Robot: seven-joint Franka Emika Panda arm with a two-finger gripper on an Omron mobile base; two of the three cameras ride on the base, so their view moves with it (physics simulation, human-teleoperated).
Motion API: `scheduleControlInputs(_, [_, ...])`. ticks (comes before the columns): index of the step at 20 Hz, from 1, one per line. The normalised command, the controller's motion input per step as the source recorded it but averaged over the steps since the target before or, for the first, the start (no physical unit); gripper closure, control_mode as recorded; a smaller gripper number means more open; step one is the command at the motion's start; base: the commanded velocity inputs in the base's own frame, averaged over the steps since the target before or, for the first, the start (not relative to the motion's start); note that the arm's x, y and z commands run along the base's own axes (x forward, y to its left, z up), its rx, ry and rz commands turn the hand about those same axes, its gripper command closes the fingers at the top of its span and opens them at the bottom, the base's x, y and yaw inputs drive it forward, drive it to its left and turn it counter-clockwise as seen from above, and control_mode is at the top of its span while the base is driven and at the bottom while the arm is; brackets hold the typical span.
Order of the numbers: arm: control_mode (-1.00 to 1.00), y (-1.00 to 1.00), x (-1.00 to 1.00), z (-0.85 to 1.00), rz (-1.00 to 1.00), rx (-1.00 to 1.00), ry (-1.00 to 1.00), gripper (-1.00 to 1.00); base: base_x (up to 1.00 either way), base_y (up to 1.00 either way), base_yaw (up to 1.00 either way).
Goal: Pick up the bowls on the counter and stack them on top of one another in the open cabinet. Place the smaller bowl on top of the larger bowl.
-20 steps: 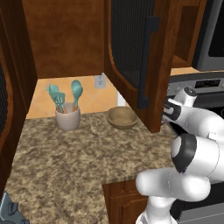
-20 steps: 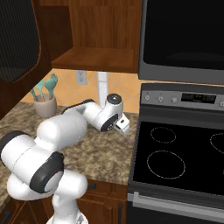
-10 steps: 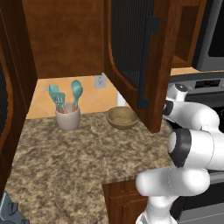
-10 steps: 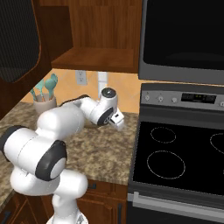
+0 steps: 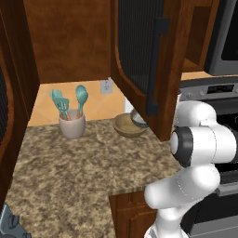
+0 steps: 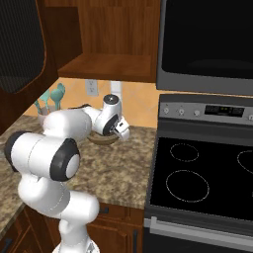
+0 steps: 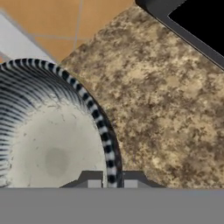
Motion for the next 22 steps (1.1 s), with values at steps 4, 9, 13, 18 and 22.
scheduleControlInputs(4, [-1.00, 0.38, 0.36, -0.04, -0.01, 0.00, 0.03, 1.00, 0.00, 0.00, 0.00])
scheduleControlInputs(9, [-1.00, 0.33, 0.39, -0.23, -0.03, 0.00, 0.08, 1.00, 0.00, 0.00, 0.00])
scheduleControlInputs(13, [-1.00, 0.22, 0.46, -0.15, -0.03, 0.00, 0.07, 1.00, 0.00, 0.00, 0.00])
scheduleControlInputs(18, [-1.00, 0.03, 0.28, -0.19, -0.02, -0.01, 0.03, -1.00, 0.00, 0.00, 0.00])
scheduleControlInputs(22, [-1.00, -0.01, 0.10, 0.06, -0.01, 0.00, 0.00, -1.00, 0.00, 0.00, 0.00])
